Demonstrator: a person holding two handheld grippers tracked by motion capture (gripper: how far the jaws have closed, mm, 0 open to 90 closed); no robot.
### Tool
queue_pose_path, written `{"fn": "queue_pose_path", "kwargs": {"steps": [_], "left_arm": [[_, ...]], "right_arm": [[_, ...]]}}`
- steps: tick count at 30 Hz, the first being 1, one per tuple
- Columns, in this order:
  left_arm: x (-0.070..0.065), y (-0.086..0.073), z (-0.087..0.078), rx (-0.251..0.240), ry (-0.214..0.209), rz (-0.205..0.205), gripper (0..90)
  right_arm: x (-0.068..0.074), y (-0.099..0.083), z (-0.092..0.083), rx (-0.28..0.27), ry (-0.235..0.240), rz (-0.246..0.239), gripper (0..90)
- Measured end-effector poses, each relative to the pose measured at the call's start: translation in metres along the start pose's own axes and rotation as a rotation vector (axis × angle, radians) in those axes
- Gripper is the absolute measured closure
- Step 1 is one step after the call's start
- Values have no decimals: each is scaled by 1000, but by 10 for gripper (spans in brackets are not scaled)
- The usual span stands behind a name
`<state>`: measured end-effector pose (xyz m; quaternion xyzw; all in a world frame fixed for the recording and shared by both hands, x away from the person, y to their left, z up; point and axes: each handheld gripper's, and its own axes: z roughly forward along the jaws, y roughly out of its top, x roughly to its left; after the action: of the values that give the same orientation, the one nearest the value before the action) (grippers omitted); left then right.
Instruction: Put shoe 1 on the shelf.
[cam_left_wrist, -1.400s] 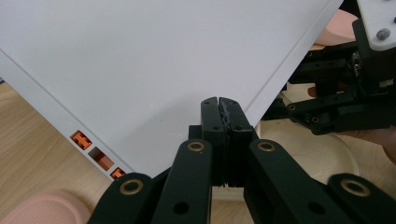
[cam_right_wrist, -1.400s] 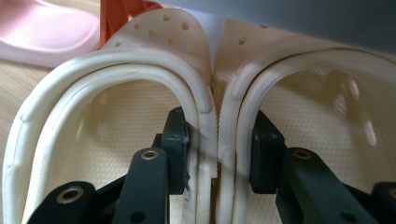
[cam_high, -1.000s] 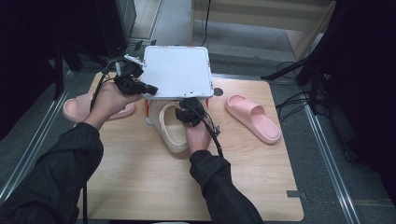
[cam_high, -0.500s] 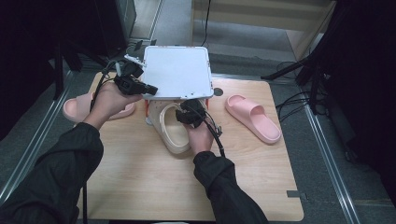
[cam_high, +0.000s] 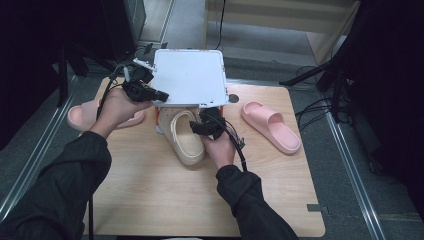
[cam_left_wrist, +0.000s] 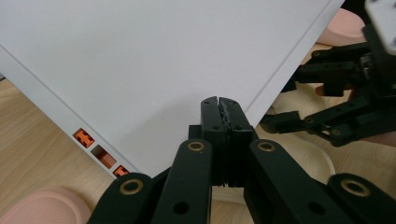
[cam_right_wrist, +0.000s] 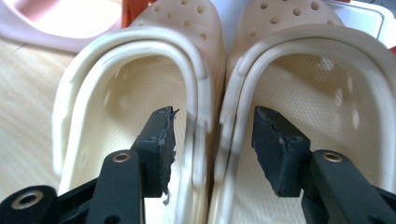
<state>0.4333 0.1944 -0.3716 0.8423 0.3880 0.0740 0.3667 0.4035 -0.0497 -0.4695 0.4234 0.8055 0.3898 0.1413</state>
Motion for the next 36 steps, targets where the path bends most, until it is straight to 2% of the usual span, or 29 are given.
{"fn": "queue_pose_path", "kwargs": {"steps": [2, 9, 10, 13, 18, 19, 28, 29, 31, 33, 36], "left_arm": [[0, 0, 0, 0, -2, -2, 893], [1, 0, 0, 1, -6, -18, 894], [1, 0, 0, 1, -6, -18, 894], [0, 1, 0, 6, -3, -19, 894], [0, 1, 0, 15, 7, -8, 894], [-1, 2, 0, 15, 7, -6, 894], [-1, 1, 0, 10, 4, -22, 894], [0, 1, 0, 10, 1, -20, 894], [0, 1, 0, 11, -5, -23, 894], [1, 1, 0, 11, -7, -24, 895], [0, 1, 0, 12, -2, -19, 895]], "right_arm": [[-1, -3, -9, -10, 12, -18, 536], [1, -18, -38, 4, 55, -65, 645], [1, -18, -38, 4, 55, -65, 645], [8, -31, -56, -3, 86, -86, 699], [16, -49, -70, -14, 114, -128, 778], [18, -53, -72, -12, 119, -123, 792], [28, -79, -72, 16, 158, -152, 900], [27, -86, -68, 55, 206, -152, 900], [29, -92, -62, 103, 197, -171, 900], [32, -95, -55, 126, 178, -197, 900], [35, -93, -44, 126, 160, -209, 900]]}}
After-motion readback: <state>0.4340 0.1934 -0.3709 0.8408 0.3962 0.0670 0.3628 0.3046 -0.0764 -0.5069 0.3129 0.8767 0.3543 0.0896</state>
